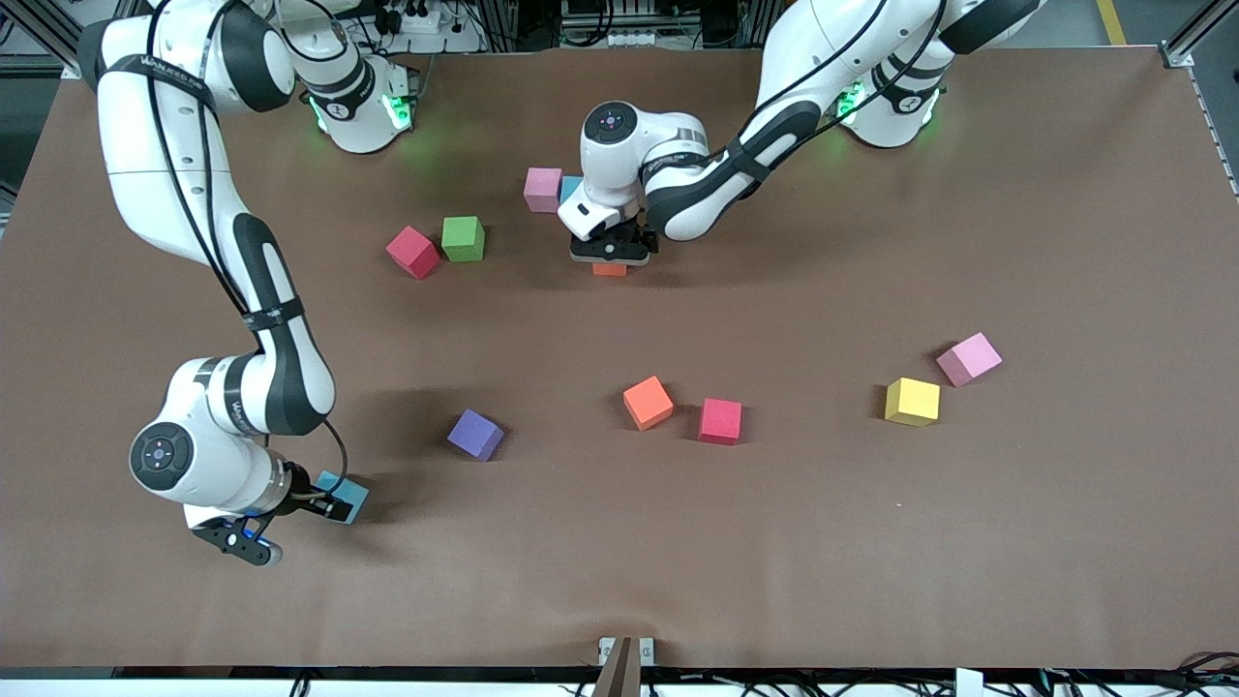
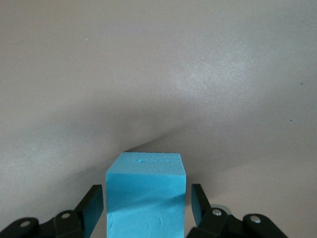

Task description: Form number 2 with 11 blocks

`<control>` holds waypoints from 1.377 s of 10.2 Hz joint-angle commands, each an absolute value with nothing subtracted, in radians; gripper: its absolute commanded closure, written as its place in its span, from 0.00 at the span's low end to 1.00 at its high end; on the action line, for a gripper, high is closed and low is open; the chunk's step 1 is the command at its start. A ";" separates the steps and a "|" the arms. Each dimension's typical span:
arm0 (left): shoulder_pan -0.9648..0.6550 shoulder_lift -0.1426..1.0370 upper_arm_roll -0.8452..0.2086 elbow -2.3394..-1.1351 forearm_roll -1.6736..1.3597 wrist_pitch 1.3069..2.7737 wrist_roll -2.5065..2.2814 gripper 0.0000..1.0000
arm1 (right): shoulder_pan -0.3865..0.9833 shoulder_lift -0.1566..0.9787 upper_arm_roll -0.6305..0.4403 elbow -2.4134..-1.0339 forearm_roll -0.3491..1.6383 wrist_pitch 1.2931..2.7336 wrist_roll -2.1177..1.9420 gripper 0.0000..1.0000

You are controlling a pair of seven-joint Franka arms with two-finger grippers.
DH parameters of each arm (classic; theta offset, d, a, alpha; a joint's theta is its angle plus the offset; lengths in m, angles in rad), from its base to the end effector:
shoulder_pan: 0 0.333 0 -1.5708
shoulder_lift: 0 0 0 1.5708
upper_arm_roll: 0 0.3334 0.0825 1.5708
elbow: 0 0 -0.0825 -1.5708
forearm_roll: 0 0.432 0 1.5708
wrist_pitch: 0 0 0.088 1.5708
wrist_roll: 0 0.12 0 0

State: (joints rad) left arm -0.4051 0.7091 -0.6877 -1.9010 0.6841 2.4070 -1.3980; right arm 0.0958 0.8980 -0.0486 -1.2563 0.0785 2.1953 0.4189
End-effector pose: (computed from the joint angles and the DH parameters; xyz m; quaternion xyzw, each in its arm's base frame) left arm 0.3231 -0.5823 0.1610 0.9988 -0.0451 0.0169 0.0124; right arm 0.8095 0.0513 0.1913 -0.9800 0.1972 -0.0174 0.0180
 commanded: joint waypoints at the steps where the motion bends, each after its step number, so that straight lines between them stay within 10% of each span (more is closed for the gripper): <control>1: -0.408 0.690 -0.684 -1.901 0.712 2.413 -1.425 0.00 | 0.110 0.907 -0.057 -1.262 0.081 2.206 0.410 0.20; 8: -0.385 0.592 -0.689 -1.867 0.651 2.375 -1.463 0.00 | 0.117 0.916 -0.058 -1.281 0.081 2.227 0.408 0.35; 12: -0.264 0.532 -0.689 -1.789 0.550 2.261 -1.560 0.00 | 0.117 0.914 -0.066 -1.281 0.083 2.227 0.402 0.76; 14: -0.207 0.535 -0.684 -1.735 0.520 2.223 -1.655 0.00 | 0.120 0.875 -0.066 -1.308 0.083 2.227 0.403 0.76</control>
